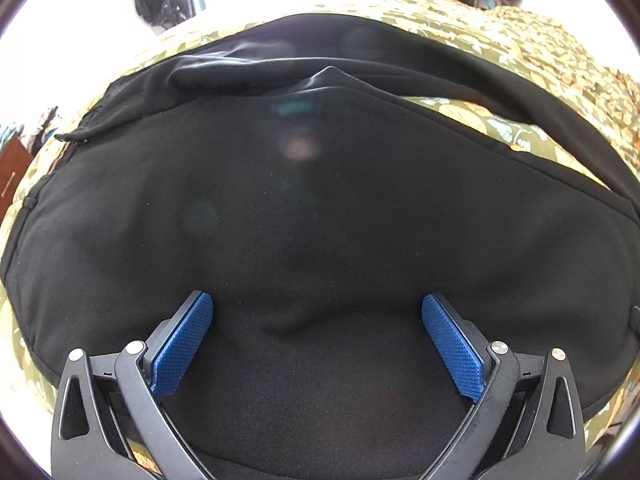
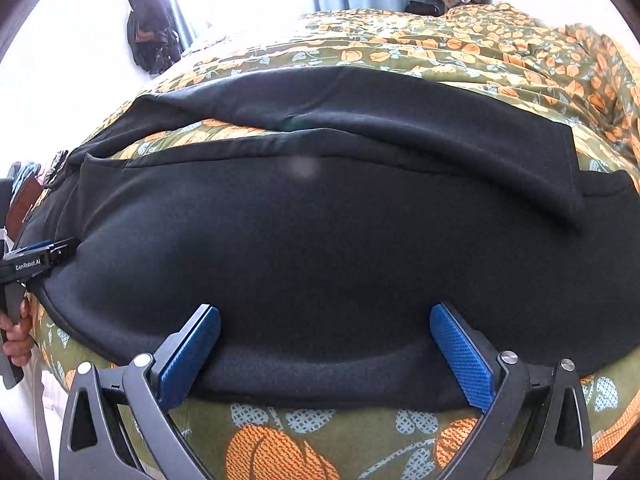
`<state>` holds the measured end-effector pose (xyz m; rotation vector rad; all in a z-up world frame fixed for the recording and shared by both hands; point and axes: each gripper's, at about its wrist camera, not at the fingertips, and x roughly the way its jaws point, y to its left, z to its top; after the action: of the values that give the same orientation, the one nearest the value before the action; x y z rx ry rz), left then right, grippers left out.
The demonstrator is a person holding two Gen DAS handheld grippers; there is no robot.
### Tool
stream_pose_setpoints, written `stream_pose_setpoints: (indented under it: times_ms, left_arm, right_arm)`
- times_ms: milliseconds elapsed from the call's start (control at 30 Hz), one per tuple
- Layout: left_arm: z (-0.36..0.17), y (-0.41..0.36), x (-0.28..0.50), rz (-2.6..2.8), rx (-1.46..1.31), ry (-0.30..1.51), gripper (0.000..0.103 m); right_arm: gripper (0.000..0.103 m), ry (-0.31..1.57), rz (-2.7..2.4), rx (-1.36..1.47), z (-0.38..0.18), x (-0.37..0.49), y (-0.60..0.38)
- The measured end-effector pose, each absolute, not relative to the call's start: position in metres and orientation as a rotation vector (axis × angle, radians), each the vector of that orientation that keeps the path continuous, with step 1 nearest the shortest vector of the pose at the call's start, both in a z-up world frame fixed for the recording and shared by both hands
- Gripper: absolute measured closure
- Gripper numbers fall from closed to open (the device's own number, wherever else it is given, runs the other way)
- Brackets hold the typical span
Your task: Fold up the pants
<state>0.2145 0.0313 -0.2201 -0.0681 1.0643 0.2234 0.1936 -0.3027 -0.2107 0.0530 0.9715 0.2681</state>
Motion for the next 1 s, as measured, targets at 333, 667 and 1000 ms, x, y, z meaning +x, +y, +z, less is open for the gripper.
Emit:
stream_pose_setpoints:
  times_ms: [333, 667, 1000]
  left_arm:
    - [-0.222, 0.032, 0.218, 0.218, -0.063, 1.070, 0.001]
    - [-0.223, 0.024, 0.212, 0.225, -0.056, 1.059, 0.001]
    - [-0.222, 0.024, 0.212, 0.225, -0.056, 1.062, 0.001]
  right_arm:
    - [0.000, 0.972, 0.258, 0.055, -0.206, 0.194, -0.301]
    - [0.002, 0.760, 0.407, 0.690, -0.163, 0.191, -0.383]
    - [0.023, 0.793, 0.167, 0.960, -0.199, 0.235, -0.448]
